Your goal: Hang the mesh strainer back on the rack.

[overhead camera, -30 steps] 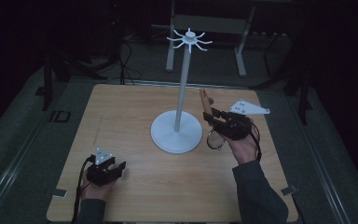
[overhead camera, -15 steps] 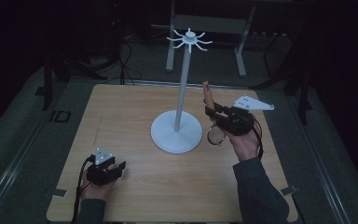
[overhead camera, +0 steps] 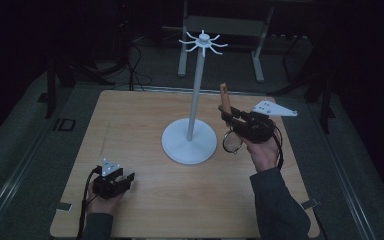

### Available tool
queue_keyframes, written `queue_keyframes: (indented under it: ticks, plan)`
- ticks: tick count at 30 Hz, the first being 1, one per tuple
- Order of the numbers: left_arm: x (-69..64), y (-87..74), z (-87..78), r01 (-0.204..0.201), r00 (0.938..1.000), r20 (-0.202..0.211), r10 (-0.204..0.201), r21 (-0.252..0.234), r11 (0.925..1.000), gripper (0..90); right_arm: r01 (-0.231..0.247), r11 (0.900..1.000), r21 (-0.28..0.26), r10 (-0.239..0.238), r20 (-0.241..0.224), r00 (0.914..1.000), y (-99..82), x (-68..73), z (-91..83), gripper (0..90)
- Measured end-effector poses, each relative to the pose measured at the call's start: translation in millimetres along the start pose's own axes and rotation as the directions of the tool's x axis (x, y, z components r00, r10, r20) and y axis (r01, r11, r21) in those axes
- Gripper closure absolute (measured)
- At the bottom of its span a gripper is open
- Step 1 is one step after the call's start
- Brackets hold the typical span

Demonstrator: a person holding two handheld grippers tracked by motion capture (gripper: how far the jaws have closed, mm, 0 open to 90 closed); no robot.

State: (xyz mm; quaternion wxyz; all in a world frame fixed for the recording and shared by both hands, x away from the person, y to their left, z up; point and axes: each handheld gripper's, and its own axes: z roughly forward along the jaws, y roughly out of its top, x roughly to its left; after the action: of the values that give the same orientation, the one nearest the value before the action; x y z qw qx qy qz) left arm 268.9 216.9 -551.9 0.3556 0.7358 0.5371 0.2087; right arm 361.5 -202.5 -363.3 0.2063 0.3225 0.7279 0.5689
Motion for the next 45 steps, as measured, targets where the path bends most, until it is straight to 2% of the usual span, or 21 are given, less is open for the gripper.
queue_keyframes:
  ticks: [45]
  plan:
    - [-0.2, 0.1, 0.8, -0.002, 1.0, 0.001, 0.002, 0.006, 1.0, 48.9, -0.012, 0.9954, -0.095, 0.014, 0.018, 0.9997, 31.5, 2.0, -6.7, 68.2]
